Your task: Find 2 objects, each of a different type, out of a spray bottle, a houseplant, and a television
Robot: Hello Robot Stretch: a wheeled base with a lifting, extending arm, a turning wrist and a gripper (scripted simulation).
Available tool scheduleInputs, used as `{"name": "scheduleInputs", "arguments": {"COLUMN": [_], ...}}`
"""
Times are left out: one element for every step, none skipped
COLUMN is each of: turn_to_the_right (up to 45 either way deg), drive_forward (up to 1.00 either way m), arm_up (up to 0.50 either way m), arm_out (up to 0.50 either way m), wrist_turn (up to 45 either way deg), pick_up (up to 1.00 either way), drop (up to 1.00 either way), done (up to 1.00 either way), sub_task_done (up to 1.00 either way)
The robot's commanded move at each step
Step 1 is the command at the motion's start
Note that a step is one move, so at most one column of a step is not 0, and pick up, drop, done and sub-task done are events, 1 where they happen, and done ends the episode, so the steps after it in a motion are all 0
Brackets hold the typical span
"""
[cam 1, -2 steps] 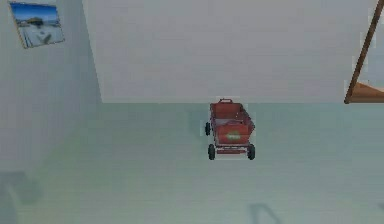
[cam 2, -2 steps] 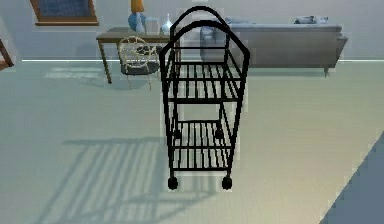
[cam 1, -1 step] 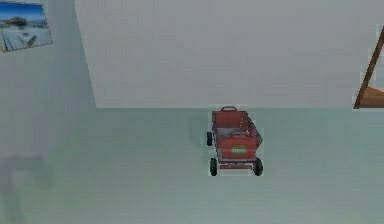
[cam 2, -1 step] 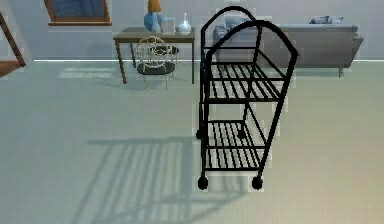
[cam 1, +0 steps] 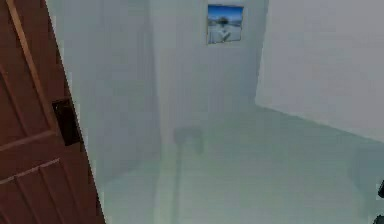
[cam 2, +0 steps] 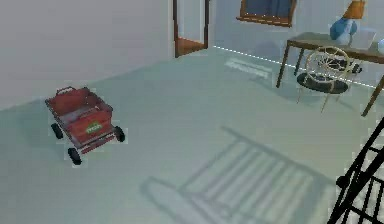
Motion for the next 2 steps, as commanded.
{"name": "scheduleInputs", "arguments": {"turn_to_the_right": [-39.0,0.0], "drive_forward": [0.0,0.6], "arm_up": [0.0,0.0], "arm_out": [0.0,0.0], "wrist_turn": [0.0,0.0], "pick_up": [0.0,0.0], "drop": [0.0,0.0], "done": [0.0,0.0], "sub_task_done": [0.0,0.0]}}
